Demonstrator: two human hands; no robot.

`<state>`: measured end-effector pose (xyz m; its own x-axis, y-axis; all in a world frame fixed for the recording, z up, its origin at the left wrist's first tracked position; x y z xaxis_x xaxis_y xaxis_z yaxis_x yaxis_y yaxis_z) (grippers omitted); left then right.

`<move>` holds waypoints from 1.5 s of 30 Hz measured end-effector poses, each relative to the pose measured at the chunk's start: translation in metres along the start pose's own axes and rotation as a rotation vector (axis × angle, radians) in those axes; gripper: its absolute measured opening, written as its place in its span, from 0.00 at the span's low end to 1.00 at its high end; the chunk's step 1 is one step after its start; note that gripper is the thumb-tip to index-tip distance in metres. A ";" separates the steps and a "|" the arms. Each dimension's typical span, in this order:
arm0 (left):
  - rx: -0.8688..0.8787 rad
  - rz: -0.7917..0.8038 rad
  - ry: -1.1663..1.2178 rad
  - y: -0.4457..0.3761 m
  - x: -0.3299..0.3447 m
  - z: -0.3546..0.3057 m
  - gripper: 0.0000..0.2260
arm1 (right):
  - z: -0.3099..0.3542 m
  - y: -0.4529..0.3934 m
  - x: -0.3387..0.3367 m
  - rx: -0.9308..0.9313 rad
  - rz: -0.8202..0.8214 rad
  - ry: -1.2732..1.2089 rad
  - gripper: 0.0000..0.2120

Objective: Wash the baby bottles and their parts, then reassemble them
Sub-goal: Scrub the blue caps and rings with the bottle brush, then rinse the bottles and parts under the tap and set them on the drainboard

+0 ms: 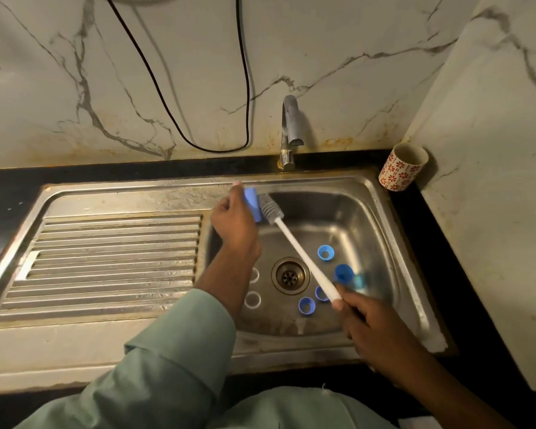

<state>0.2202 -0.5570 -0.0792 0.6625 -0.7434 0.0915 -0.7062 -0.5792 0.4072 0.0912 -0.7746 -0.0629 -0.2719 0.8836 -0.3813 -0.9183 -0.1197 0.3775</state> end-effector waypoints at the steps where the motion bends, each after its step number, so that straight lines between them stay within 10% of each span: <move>1: -0.047 -0.014 -0.022 -0.003 0.001 0.006 0.13 | -0.003 0.001 0.001 0.004 0.015 0.001 0.17; 12: -0.461 0.358 -0.475 -0.015 0.045 0.099 0.20 | -0.057 -0.042 -0.054 0.174 -0.099 0.055 0.16; 24: 0.513 0.647 -1.671 -0.094 0.128 0.182 0.17 | -0.086 -0.100 -0.056 0.258 -0.101 0.151 0.22; 34: 0.481 0.855 -1.645 -0.106 0.166 0.232 0.21 | -0.111 -0.090 -0.071 0.400 -0.079 -0.110 0.28; 39: 0.469 0.815 -1.616 -0.103 0.153 0.216 0.46 | -0.105 -0.080 -0.083 0.392 -0.165 -0.103 0.29; 45: 0.698 0.691 -1.345 -0.049 0.181 0.142 0.34 | -0.071 -0.054 -0.136 0.264 -0.317 -0.012 0.25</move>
<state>0.3387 -0.7107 -0.2119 -0.2130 -0.4302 -0.8773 -0.9692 0.2066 0.1340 0.1573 -0.9209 -0.0916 0.0170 0.8635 -0.5041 -0.8503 0.2778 0.4471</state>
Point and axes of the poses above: each hand's wrist, its own y-axis away from the middle knuckle, its own x-axis out of the palm, z = x × y, the point moved 6 cm from there along -y, towards the middle knuckle, and after that the axes turned 7 degrees about -y, right-handed, at the moved point
